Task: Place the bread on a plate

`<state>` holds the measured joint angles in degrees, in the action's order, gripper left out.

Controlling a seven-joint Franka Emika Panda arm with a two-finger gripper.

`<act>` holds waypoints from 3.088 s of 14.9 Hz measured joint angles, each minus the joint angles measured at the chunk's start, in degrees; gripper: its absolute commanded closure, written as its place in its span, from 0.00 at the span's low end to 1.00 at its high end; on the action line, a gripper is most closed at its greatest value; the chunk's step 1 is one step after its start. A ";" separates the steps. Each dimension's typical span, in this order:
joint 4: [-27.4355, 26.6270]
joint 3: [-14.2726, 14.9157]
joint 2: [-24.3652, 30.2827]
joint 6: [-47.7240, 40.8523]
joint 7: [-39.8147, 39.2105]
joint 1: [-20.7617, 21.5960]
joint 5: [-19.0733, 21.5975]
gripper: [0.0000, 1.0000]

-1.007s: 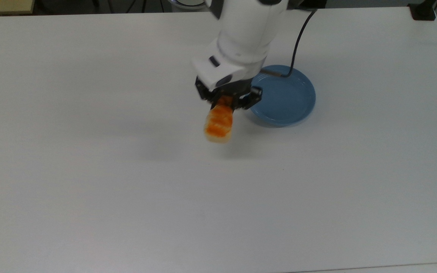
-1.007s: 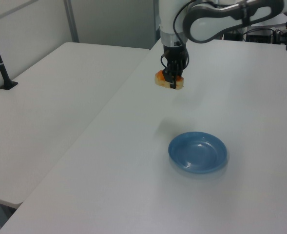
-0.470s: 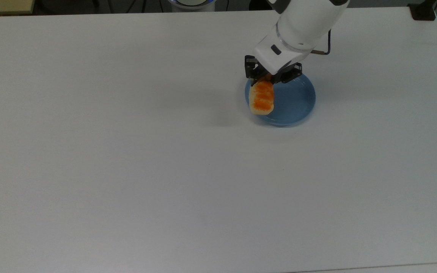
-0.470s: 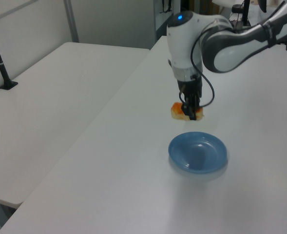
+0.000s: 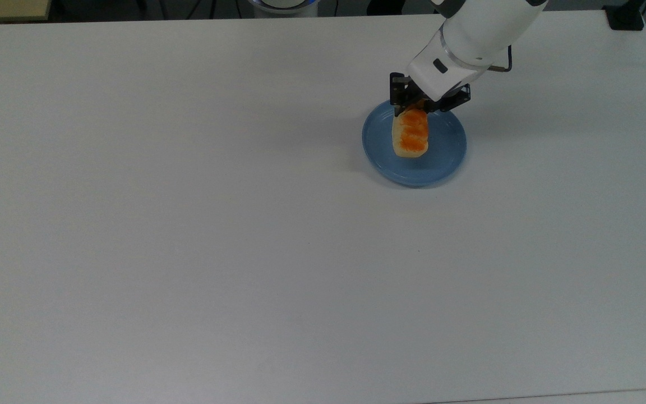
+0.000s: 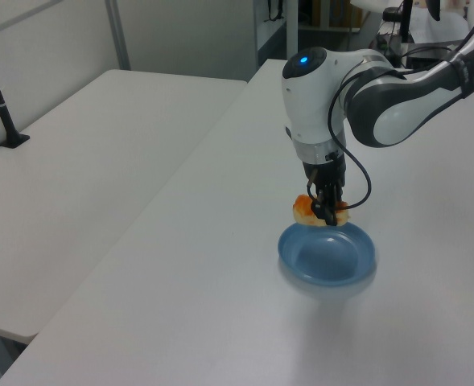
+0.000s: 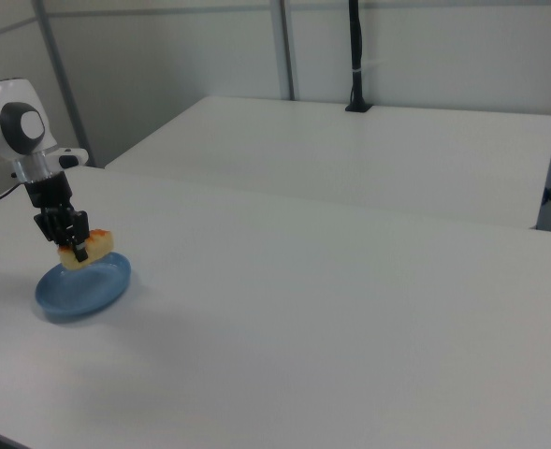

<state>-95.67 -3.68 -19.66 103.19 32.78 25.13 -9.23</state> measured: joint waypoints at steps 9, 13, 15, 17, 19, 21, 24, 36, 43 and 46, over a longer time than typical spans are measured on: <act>-1.16 -1.38 -0.60 5.99 5.19 -0.05 0.72 0.51; -1.24 -1.55 -1.08 6.26 5.93 -0.05 0.93 0.07; -1.24 -1.60 -1.08 6.23 6.59 -0.05 0.94 0.02; -1.24 -1.62 -1.08 6.00 7.14 -0.05 0.94 0.01; -1.24 -1.62 -1.08 5.62 7.20 -0.05 0.94 0.00; -0.91 -1.58 -0.61 5.59 7.39 -0.67 0.94 0.00; 2.41 -1.39 2.87 0.71 5.21 -5.72 0.93 0.00; 13.36 9.25 18.44 -17.23 -28.49 -24.50 4.61 0.00; 13.49 10.65 18.58 -18.06 -34.42 -26.74 4.61 0.00; 12.78 10.67 18.36 -12.77 -32.53 -26.73 5.20 0.00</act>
<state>-82.89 6.99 -1.31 90.42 0.25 -1.60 -4.03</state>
